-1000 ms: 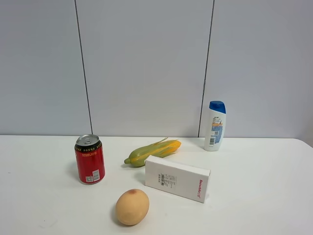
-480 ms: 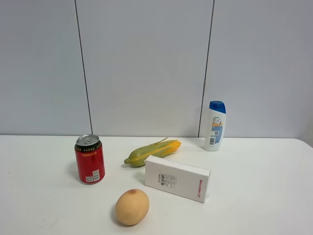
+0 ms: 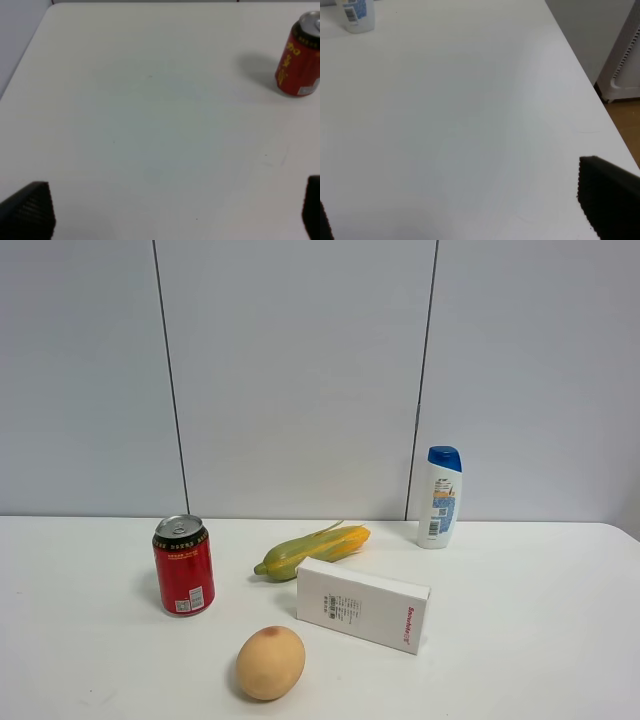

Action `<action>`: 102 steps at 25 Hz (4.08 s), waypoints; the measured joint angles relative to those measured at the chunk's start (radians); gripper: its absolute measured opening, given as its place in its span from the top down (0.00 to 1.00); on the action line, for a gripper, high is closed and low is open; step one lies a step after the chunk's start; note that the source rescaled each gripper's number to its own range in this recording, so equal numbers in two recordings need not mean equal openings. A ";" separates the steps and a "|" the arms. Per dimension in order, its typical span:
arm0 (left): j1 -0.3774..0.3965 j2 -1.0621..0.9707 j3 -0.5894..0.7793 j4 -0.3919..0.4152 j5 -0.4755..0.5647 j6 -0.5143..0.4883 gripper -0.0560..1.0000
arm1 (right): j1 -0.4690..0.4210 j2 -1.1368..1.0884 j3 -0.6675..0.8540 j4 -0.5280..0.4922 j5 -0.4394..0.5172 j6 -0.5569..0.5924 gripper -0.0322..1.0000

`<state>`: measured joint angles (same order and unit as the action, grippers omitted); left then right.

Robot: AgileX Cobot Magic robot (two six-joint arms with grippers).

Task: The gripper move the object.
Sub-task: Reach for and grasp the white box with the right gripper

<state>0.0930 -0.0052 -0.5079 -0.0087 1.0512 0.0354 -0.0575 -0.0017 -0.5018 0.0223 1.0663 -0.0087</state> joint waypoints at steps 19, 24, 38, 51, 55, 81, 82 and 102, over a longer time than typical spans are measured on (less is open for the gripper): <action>0.000 0.000 0.000 0.000 0.000 0.000 0.00 | 0.000 0.000 0.000 0.000 0.000 0.000 0.00; 0.000 0.000 0.000 0.000 0.000 0.000 0.00 | 0.000 0.059 0.000 0.016 0.000 0.000 0.00; 0.000 0.000 0.000 0.000 0.000 0.000 0.00 | 0.000 0.457 -0.226 0.131 -0.161 0.034 0.00; 0.000 0.000 0.000 0.000 0.000 0.000 0.00 | 0.000 0.948 -0.484 0.243 -0.309 0.098 0.00; 0.000 0.000 0.000 0.000 0.000 0.000 0.00 | 0.057 1.038 -0.491 0.350 -0.424 0.119 0.00; 0.000 0.000 0.000 0.000 0.000 0.000 0.00 | 0.453 1.585 -0.493 0.897 -1.099 0.297 0.00; 0.000 0.000 0.000 0.000 0.000 0.000 0.00 | 0.457 1.605 -0.493 0.897 -1.103 0.321 0.00; 0.000 0.000 0.000 0.000 0.000 0.000 0.00 | 0.550 1.829 -0.739 1.078 -1.072 0.238 0.00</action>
<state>0.0930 -0.0052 -0.5079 -0.0089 1.0512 0.0354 0.4922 1.8270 -1.2404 1.1007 -0.0058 0.2290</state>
